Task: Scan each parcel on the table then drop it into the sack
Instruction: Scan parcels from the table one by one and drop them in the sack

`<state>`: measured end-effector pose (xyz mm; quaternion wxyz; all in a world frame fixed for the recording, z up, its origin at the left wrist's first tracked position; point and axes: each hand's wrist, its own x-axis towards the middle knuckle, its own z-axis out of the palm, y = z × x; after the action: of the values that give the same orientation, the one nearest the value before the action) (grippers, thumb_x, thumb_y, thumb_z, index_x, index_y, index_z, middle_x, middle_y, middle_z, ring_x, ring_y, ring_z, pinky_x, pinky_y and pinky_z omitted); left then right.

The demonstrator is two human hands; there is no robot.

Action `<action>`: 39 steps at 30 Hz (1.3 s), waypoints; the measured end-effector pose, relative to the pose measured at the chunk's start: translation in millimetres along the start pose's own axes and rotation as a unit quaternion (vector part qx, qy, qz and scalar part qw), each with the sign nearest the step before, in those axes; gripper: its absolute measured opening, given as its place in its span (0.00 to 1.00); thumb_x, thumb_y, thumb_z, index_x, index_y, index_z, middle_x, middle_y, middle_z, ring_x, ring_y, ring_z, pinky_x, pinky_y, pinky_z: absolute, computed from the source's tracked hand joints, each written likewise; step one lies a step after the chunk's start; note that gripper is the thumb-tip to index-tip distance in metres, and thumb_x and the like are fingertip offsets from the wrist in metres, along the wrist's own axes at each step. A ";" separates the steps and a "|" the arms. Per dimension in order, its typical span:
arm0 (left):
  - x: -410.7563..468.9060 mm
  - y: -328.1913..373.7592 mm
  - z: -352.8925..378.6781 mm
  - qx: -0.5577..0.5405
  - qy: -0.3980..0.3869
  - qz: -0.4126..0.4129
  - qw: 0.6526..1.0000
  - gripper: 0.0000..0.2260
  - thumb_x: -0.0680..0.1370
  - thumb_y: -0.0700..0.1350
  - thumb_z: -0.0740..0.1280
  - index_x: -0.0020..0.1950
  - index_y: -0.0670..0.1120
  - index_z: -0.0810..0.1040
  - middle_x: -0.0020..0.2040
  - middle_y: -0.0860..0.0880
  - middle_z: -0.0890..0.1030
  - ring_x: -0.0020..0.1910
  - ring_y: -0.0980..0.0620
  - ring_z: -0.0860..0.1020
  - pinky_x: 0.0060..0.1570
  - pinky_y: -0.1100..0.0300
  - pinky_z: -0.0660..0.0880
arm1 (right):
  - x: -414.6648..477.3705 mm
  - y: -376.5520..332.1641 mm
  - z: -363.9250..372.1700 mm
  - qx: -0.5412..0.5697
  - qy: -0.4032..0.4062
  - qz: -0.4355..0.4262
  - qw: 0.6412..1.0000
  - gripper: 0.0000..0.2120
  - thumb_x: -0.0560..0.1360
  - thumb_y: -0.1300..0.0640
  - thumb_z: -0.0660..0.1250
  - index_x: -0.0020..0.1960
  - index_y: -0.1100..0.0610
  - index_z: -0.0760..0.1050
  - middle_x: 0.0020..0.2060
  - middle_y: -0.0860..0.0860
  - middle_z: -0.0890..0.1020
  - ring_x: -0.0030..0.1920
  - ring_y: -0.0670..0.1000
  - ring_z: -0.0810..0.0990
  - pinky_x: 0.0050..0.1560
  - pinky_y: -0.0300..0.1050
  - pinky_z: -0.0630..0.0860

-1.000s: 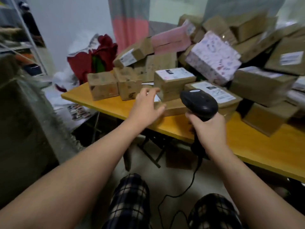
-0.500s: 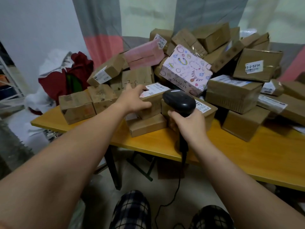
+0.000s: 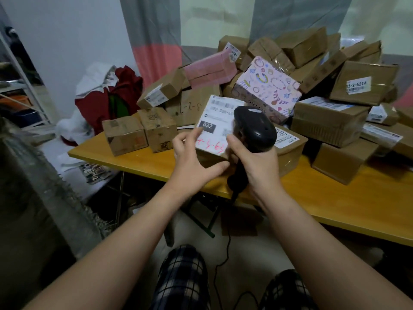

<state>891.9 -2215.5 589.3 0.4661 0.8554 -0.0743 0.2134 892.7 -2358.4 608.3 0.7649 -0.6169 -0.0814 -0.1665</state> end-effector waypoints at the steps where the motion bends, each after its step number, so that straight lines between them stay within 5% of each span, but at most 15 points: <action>1: -3.3 1.4 -3.1 -0.028 -0.025 0.005 0.999 0.37 0.65 0.61 0.74 0.69 0.55 0.62 0.63 0.52 0.58 0.69 0.52 0.61 0.69 0.61 0.62 | -1.3 0.7 0.1 -0.001 -0.007 -0.009 1.000 0.16 0.68 0.62 0.77 0.52 0.48 0.79 0.51 0.49 0.84 0.54 0.46 0.82 0.59 0.48 0.78; 5: -2.9 9.6 -16.6 -0.204 0.034 -0.092 0.974 0.23 0.78 0.54 0.66 0.69 0.48 0.64 0.66 0.49 0.69 0.62 0.56 0.73 0.59 0.62 0.74 | -6.3 5.4 -2.4 -0.035 0.013 -0.023 0.999 0.20 0.67 0.66 0.77 0.53 0.49 0.77 0.50 0.45 0.82 0.52 0.41 0.81 0.54 0.38 0.76; 9: 2.1 8.8 -23.9 -0.292 -0.027 -0.202 0.934 0.21 0.79 0.51 0.64 0.72 0.52 0.65 0.59 0.51 0.80 0.52 0.57 0.80 0.48 0.61 0.77 | -12.6 5.0 -6.5 -0.038 -0.016 -0.026 0.999 0.22 0.68 0.68 0.75 0.58 0.52 0.75 0.51 0.44 0.81 0.53 0.37 0.79 0.53 0.33 0.76; 12: 1.9 6.1 -25.5 -0.357 -0.051 -0.218 0.907 0.13 0.80 0.46 0.63 0.62 0.56 0.67 0.48 0.52 0.83 0.43 0.57 0.81 0.37 0.63 0.75 | -17.7 1.9 -11.3 -0.031 -0.022 -0.047 0.998 0.22 0.68 0.72 0.73 0.51 0.49 0.75 0.47 0.40 0.80 0.46 0.31 0.79 0.45 0.26 0.73; 16: 3.5 2.5 -27.4 -0.399 -0.072 -0.208 0.890 0.13 0.80 0.41 0.63 0.60 0.52 0.64 0.50 0.48 0.83 0.43 0.54 0.83 0.36 0.61 0.78 | -18.3 -2.2 -16.4 -0.020 -0.023 -0.058 0.998 0.22 0.69 0.74 0.72 0.51 0.50 0.74 0.47 0.41 0.80 0.46 0.32 0.80 0.44 0.27 0.74; 24: 18.8 -8.6 -38.3 -0.229 -0.026 -0.079 0.970 0.31 0.73 0.41 0.73 0.69 0.55 0.60 0.57 0.46 0.81 0.55 0.53 0.81 0.48 0.65 0.77 | -18.1 -7.0 -17.3 -0.101 -0.022 -0.054 0.993 0.18 0.69 0.64 0.75 0.52 0.47 0.76 0.45 0.42 0.81 0.45 0.35 0.79 0.48 0.31 0.75; 27: 21.1 -10.5 -43.3 -0.216 -0.009 -0.051 0.975 0.33 0.73 0.38 0.73 0.71 0.54 0.60 0.57 0.49 0.79 0.51 0.58 0.82 0.43 0.69 0.77 | -21.6 -11.4 -16.8 -0.136 -0.038 -0.026 0.990 0.11 0.69 0.56 0.76 0.51 0.51 0.80 0.37 0.47 0.81 0.37 0.49 0.81 0.39 0.43 0.76; 31: 23.2 -17.8 -44.4 -0.210 0.011 -0.041 0.977 0.34 0.73 0.38 0.73 0.72 0.54 0.60 0.61 0.46 0.78 0.50 0.57 0.83 0.42 0.67 0.78 | -27.0 -21.8 -11.3 -0.159 -0.034 -0.030 0.986 0.05 0.70 0.55 0.74 0.43 0.51 0.79 0.30 0.47 0.80 0.27 0.48 0.80 0.30 0.38 0.74; 39: 27.0 -27.7 -42.8 -0.185 0.007 -0.032 0.982 0.34 0.73 0.40 0.74 0.73 0.55 0.60 0.65 0.43 0.75 0.56 0.53 0.81 0.45 0.67 0.78 | -31.2 -32.0 -5.1 -0.164 -0.056 -0.029 0.984 0.04 0.71 0.55 0.73 0.40 0.52 0.79 0.26 0.50 0.79 0.26 0.52 0.80 0.29 0.41 0.76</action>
<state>912.5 -2162.8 600.1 0.6232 0.7549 -0.0816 0.1873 851.9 -2364.4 626.2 0.6426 -0.7397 -0.1134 -0.1647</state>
